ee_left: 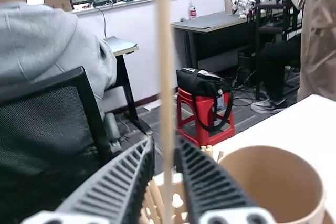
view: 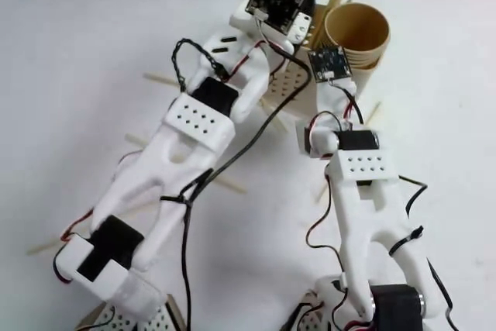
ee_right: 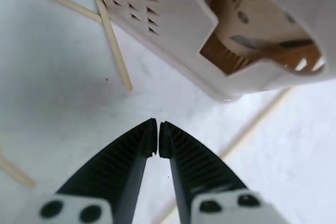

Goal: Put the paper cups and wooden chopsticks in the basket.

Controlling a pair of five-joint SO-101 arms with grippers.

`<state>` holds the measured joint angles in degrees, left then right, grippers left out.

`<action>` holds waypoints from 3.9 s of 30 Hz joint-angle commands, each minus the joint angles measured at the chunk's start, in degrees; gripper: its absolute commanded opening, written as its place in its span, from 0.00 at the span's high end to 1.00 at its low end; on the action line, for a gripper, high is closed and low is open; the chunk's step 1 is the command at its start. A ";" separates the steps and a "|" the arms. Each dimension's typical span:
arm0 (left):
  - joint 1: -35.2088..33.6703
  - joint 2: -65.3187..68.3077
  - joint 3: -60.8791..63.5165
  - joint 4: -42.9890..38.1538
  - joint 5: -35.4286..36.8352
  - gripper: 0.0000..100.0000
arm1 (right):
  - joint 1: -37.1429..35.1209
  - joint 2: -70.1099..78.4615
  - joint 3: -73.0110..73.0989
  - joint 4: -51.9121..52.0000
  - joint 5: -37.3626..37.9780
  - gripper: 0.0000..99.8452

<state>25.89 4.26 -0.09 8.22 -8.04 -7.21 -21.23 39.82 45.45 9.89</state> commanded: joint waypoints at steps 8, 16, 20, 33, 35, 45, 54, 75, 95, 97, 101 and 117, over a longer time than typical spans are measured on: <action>-2.42 -2.15 -1.85 8.35 4.22 0.85 | -0.48 -0.66 -0.26 -0.75 0.62 0.98; -6.29 -12.09 -6.95 29.36 -0.53 0.85 | -0.48 -0.66 -0.26 -0.75 0.62 0.98; -8.04 -17.80 -7.38 38.24 -6.77 0.86 | -0.31 -0.66 -0.26 -0.75 0.62 0.98; -18.59 -25.10 -7.12 63.21 -20.84 0.85 | -0.13 -0.57 -0.26 -0.75 0.62 0.98; -19.91 -25.10 -7.12 67.25 -23.82 0.85 | -0.13 -0.57 -0.26 -0.75 0.62 0.98; -24.66 -25.19 -7.03 85.98 -35.52 0.86 | 4.44 -1.19 -0.70 -0.84 -0.26 0.98; -28.09 -25.98 -4.57 92.92 -38.42 0.86 | 8.04 -5.05 -0.26 -0.48 -4.75 0.98; -28.62 -46.29 51.43 66.46 -46.33 0.79 | 7.69 -5.23 0.26 -0.84 -4.66 0.98; -32.57 -12.53 45.98 53.63 -51.16 0.79 | 8.13 -5.67 0.26 -0.84 -4.66 0.98; -32.48 -10.24 44.57 53.89 -50.90 0.79 | 8.13 -5.67 0.26 -0.84 -4.66 0.98; -31.78 -6.81 43.08 53.80 -50.90 0.89 | 8.13 -5.67 0.26 -0.84 -4.66 0.98; -28.53 -10.77 38.68 63.47 -50.81 0.98 | 8.13 -5.67 0.26 -0.84 -4.48 0.98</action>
<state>-3.56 -1.27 43.52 65.98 -58.68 0.35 -24.04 40.70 45.45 5.67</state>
